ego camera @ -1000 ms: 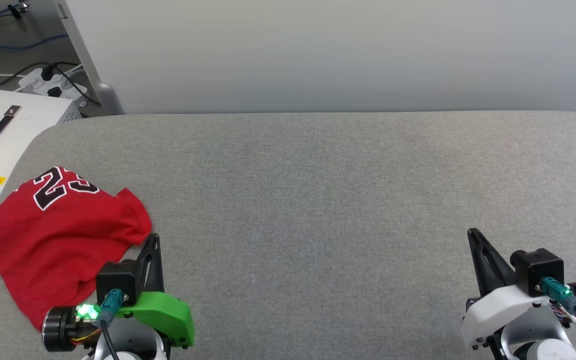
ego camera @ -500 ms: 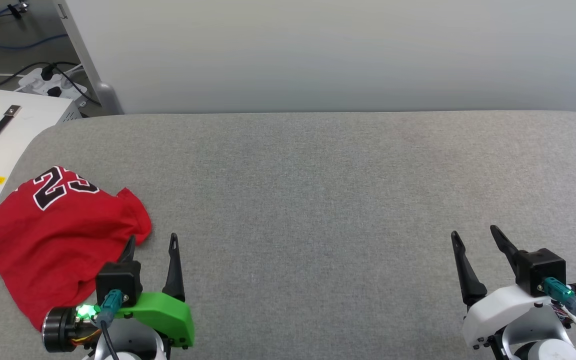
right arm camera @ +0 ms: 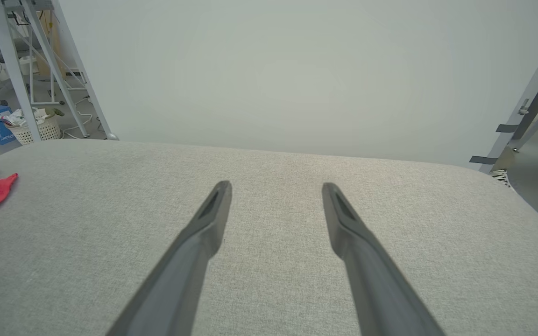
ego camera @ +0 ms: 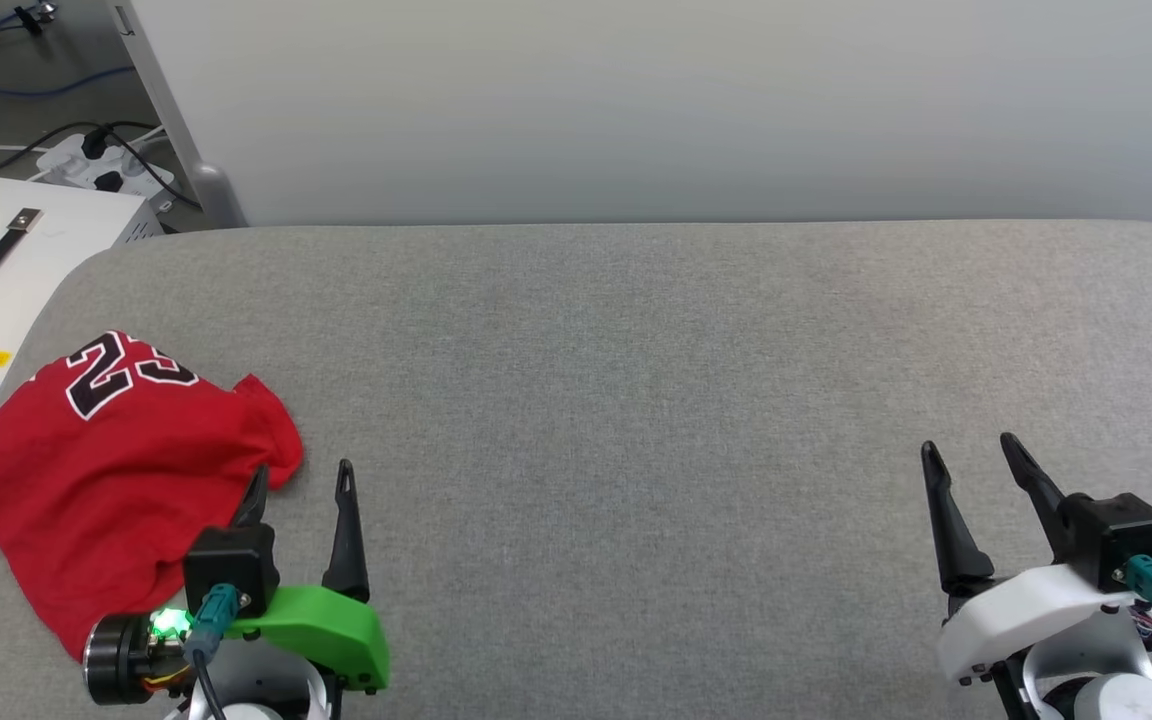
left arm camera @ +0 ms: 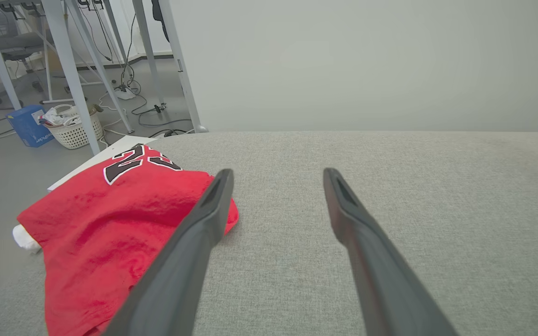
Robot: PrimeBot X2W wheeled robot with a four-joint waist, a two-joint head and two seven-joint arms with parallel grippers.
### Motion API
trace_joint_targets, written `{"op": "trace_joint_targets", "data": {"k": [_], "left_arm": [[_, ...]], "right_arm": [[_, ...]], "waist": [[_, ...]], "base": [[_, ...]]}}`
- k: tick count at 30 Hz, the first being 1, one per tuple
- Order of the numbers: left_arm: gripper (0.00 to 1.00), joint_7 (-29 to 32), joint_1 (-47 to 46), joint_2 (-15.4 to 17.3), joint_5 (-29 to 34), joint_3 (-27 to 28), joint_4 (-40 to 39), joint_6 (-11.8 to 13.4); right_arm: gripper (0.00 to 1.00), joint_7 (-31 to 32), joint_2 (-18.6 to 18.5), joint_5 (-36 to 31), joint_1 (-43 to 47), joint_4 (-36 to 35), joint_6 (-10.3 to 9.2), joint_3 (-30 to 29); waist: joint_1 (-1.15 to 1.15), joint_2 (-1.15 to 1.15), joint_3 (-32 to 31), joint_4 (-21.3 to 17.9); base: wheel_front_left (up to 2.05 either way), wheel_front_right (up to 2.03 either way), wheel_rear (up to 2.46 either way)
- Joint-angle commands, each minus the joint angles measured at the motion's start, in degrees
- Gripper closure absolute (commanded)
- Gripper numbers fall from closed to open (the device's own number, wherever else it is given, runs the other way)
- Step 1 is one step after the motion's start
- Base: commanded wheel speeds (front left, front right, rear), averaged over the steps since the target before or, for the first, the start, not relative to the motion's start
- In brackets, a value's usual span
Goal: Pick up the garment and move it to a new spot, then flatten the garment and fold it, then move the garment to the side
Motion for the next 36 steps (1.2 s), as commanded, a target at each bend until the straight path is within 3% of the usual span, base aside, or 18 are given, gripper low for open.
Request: {"op": "trace_joint_targets", "data": {"k": [1, 36], "left_arm": [[0.00, -0.6, -0.5, -0.1, -0.3, -0.1, -0.2, 0.5], [0.00, -4.8, -0.4, -0.1, -2.2, -1.1, 0.8, 1.1]], "right_arm": [[0.00, -0.6, 0.0, 0.8, 0.0, -0.7, -0.01, -0.3], [0.00, -4.7, 0.0, 5.3, 2.1, -2.2, -0.03, -1.2]], "waist": [[0.00, 0.00, 0.0, 0.0], [0.00, 0.00, 0.3, 0.1]], "base": [[0.00, 0.00, 0.00], [0.00, 0.00, 0.00]]}}
